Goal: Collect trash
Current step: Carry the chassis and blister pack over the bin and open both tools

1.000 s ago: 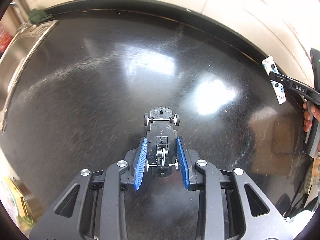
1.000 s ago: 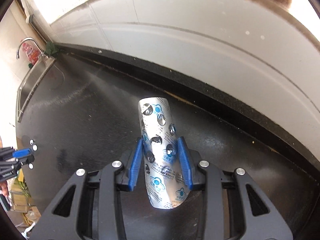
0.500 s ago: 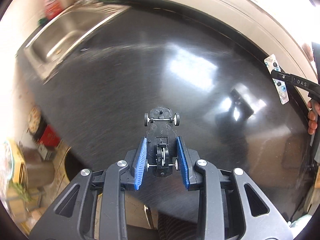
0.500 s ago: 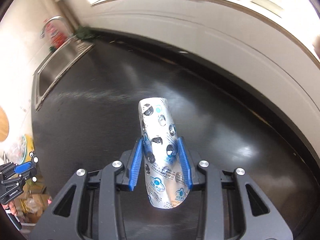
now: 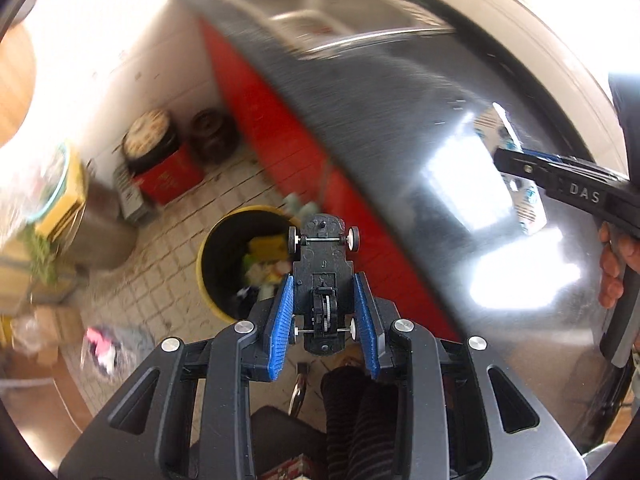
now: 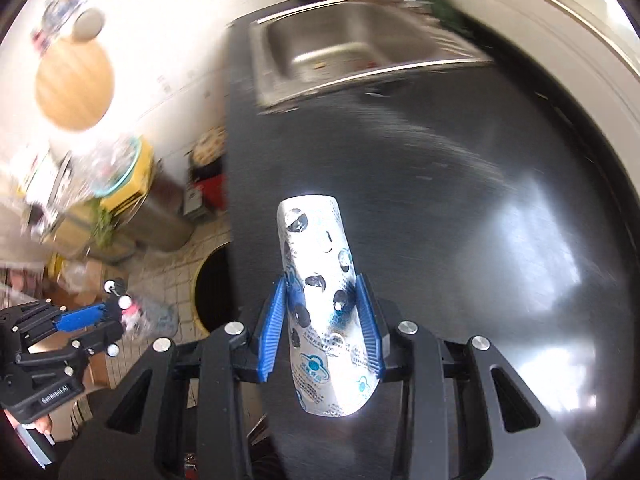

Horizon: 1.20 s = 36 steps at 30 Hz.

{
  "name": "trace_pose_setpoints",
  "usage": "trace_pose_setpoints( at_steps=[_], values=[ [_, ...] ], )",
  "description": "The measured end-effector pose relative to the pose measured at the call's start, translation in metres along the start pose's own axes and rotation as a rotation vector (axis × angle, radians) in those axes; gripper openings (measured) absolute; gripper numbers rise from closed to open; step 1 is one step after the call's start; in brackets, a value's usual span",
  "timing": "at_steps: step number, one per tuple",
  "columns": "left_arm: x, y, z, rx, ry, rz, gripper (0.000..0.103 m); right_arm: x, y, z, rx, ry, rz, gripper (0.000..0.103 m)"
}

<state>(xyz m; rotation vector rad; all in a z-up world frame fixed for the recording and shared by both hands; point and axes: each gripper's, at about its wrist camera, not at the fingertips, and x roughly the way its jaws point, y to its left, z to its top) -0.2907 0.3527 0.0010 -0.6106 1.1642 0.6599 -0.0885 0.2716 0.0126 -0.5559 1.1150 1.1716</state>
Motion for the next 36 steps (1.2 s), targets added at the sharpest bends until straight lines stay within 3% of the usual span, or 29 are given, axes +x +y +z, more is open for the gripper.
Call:
trace_pose_setpoints(
  at_steps=[7, 14, 22, 34, 36],
  values=[
    [0.011, 0.066, -0.020, -0.122, 0.034, 0.027, 0.030, 0.069, 0.113, 0.024, -0.150, 0.098, 0.085, 0.036],
    [0.039, 0.103, -0.032, -0.211, 0.080, 0.036, 0.030, 0.122, 0.174, 0.025, -0.232, 0.173, 0.121, 0.036],
    [0.078, 0.115, -0.040, -0.258, 0.128, -0.007, 0.030, 0.168, 0.196, 0.028, -0.275, 0.245, 0.118, 0.036],
    [0.102, 0.113, -0.035, -0.272, 0.153, -0.040, 0.030, 0.188, 0.186, 0.034, -0.263, 0.273, 0.113, 0.036],
    [0.103, 0.107, -0.034, -0.245, 0.163, -0.031, 0.030, 0.187, 0.188, 0.035, -0.269, 0.261, 0.129, 0.044]
  ],
)
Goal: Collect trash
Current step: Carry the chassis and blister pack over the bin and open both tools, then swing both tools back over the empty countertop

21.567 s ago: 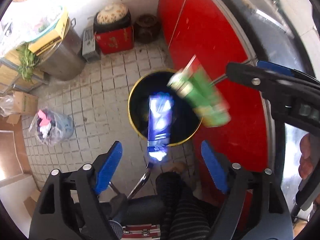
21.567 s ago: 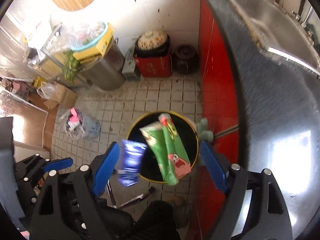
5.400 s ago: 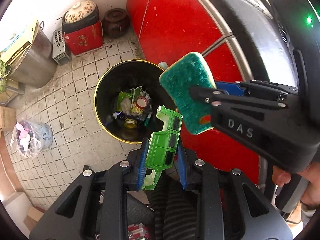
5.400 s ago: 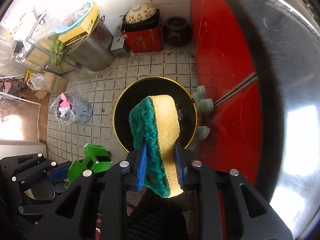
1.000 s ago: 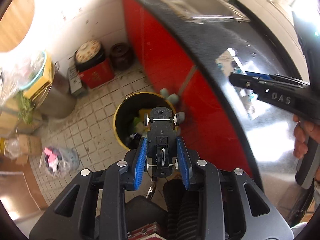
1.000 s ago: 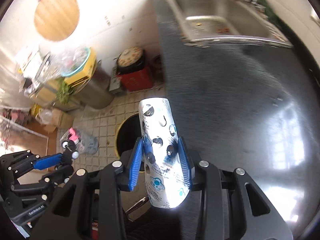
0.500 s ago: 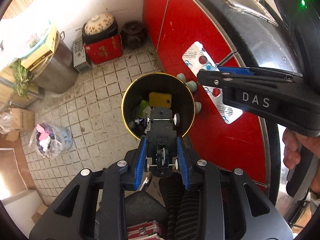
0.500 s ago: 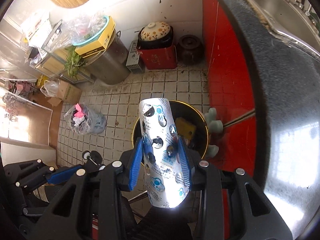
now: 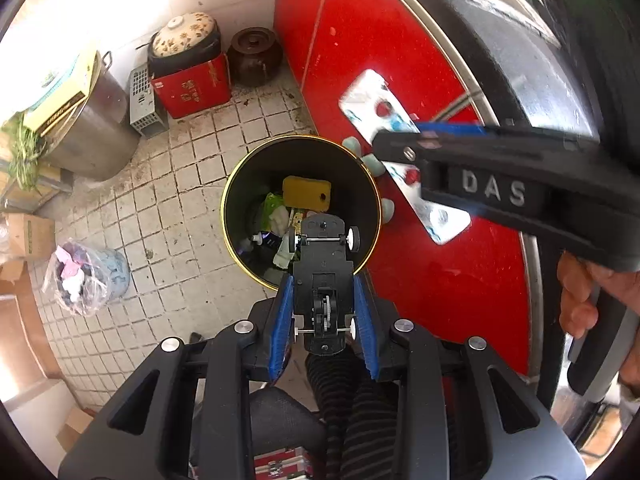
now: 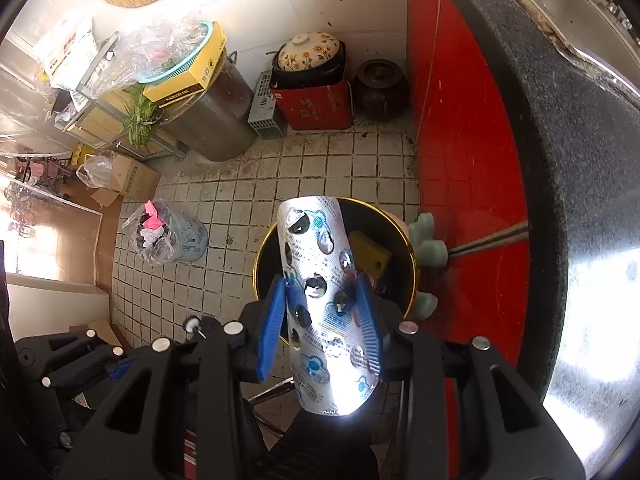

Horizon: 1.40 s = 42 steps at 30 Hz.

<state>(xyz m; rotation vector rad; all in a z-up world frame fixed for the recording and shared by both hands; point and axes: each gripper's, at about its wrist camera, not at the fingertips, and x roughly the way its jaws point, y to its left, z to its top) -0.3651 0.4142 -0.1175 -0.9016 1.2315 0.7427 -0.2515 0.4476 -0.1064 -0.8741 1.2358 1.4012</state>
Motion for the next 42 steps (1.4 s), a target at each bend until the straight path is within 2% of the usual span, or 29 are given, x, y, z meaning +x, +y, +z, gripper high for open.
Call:
trace_pose_setpoints(
  at_steps=[2, 3, 4, 5, 8, 10, 12, 15, 19, 22, 27, 29, 32, 36, 42],
  values=[
    [-0.002, -0.004, 0.000, 0.010, -0.001, 0.018, 0.046, -0.006, 0.003, 0.003, -0.001, -0.022, 0.005, 0.050],
    [-0.007, -0.004, -0.001, 0.006, -0.014, 0.028, 0.075, -0.012, 0.005, 0.005, -0.004, -0.038, 0.001, 0.073],
    [-0.015, -0.004, -0.002, 0.004, -0.045, 0.056, 0.089, -0.020, 0.007, 0.007, -0.009, -0.070, -0.007, 0.087],
    [-0.023, -0.003, -0.002, 0.011, -0.064, 0.068, 0.089, -0.027, 0.008, 0.009, -0.014, -0.097, -0.016, 0.096],
    [-0.047, -0.002, -0.001, 0.015, -0.088, 0.091, 0.091, -0.062, 0.007, 0.016, -0.041, -0.173, -0.055, 0.096],
    [-0.075, -0.004, 0.003, 0.017, -0.158, 0.125, 0.096, -0.096, -0.001, 0.018, -0.050, -0.249, -0.103, 0.096],
    [-0.094, -0.012, 0.010, 0.020, -0.210, 0.126, 0.096, -0.137, -0.019, 0.012, -0.047, -0.347, -0.211, 0.096],
    [-0.106, -0.040, 0.026, 0.049, -0.197, 0.095, 0.096, -0.192, -0.064, -0.017, 0.047, -0.444, -0.369, 0.096],
    [-0.108, -0.121, 0.044, 0.212, -0.225, 0.046, 0.096, -0.252, -0.147, -0.098, 0.297, -0.460, -0.476, 0.096],
    [-0.103, -0.186, 0.044, 0.333, -0.221, 0.000, 0.096, -0.284, -0.206, -0.187, 0.499, -0.439, -0.565, 0.096],
    [-0.087, -0.314, 0.020, 0.589, -0.193, -0.078, 0.096, -0.328, -0.261, -0.333, 0.833, -0.465, -0.632, 0.096],
    [-0.082, -0.367, 0.000, 0.701, -0.182, -0.112, 0.096, -0.342, -0.270, -0.392, 0.955, -0.475, -0.654, 0.096],
    [-0.073, -0.422, -0.033, 0.835, -0.166, -0.141, 0.096, -0.357, -0.268, -0.464, 1.092, -0.488, -0.692, 0.096],
    [-0.065, -0.486, -0.087, 1.008, -0.137, -0.176, 0.096, -0.369, -0.255, -0.537, 1.235, -0.510, -0.724, 0.096],
    [-0.058, -0.551, -0.150, 1.192, -0.109, -0.211, 0.096, -0.372, -0.227, -0.630, 1.437, -0.531, -0.741, 0.096]
  ],
)
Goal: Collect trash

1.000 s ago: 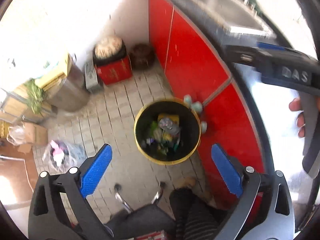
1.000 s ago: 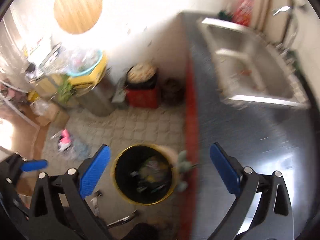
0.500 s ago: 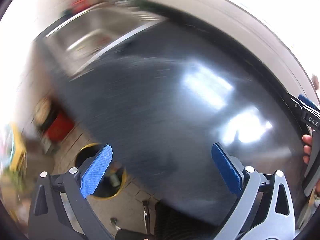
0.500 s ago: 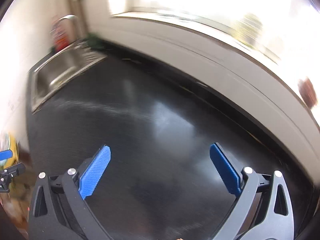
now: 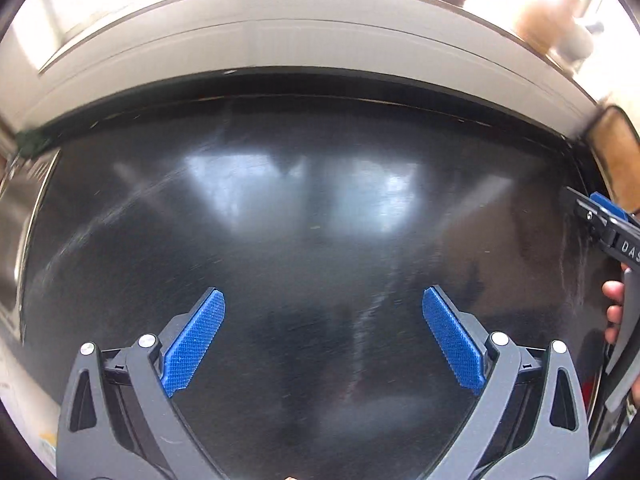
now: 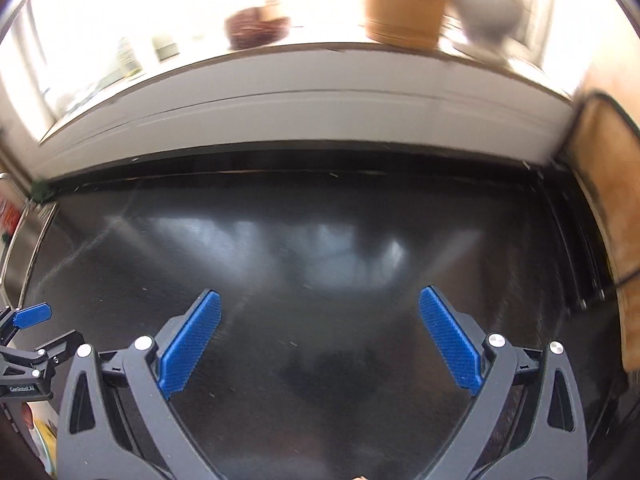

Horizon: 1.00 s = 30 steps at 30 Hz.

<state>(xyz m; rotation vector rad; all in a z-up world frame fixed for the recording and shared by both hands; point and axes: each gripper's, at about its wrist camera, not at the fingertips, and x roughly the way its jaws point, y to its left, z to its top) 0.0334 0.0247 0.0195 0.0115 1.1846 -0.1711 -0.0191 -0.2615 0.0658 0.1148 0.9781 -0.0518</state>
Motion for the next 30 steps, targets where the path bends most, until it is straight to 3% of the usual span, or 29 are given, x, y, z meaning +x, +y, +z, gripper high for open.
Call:
trace_pose_setpoints(
  at_steps=[7, 13, 30],
  values=[
    [0.022, -0.068, 0.012, 0.097, 0.021, -0.050, 0.096, -0.009, -0.044, -0.046, 0.137, 0.044, -0.006, 0.096],
    [0.036, -0.102, 0.014, 0.139, 0.039, -0.065, 0.096, -0.010, -0.060, -0.055, 0.158, 0.053, -0.021, 0.096],
    [0.043, -0.099, 0.011, 0.125, 0.063, -0.036, 0.096, 0.000, -0.049, -0.045, 0.127, 0.040, -0.011, 0.096]
  ],
)
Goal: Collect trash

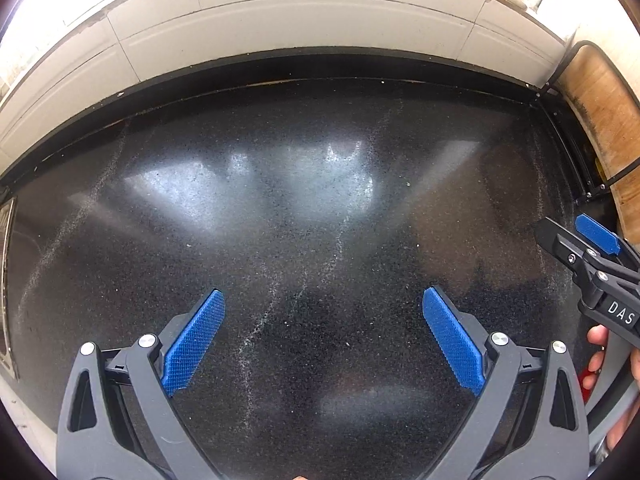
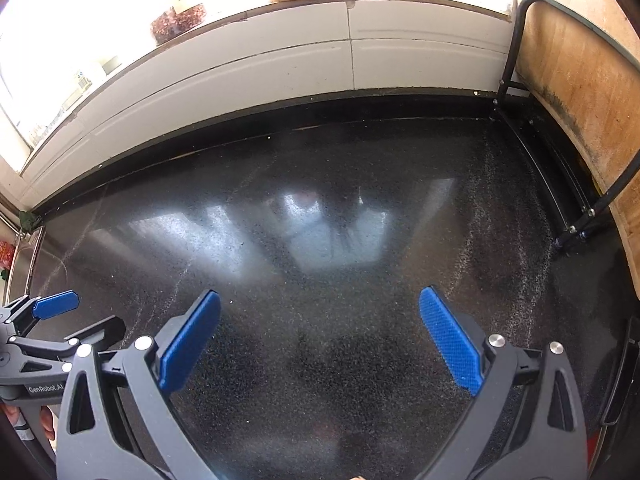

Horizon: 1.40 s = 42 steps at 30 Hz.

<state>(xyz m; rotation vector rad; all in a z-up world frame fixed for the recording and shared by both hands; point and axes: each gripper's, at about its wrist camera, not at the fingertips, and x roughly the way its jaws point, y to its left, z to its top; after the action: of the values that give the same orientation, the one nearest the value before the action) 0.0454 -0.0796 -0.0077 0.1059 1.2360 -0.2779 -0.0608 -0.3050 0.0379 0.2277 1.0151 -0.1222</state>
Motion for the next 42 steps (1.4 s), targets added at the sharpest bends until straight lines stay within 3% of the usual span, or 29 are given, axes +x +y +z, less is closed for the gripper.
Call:
trace_pose_setpoints(
  at_steps=[20, 42],
  values=[
    [0.010, 0.026, -0.007, -0.028, 0.025, 0.047, 0.096, 0.026, 0.017, -0.002, -0.015, 0.068, -0.007, 0.096],
    [0.024, 0.024, -0.013, -0.008, 0.045, 0.015, 0.096, 0.024, 0.014, -0.011, 0.007, 0.084, -0.046, 0.096]
  ],
)
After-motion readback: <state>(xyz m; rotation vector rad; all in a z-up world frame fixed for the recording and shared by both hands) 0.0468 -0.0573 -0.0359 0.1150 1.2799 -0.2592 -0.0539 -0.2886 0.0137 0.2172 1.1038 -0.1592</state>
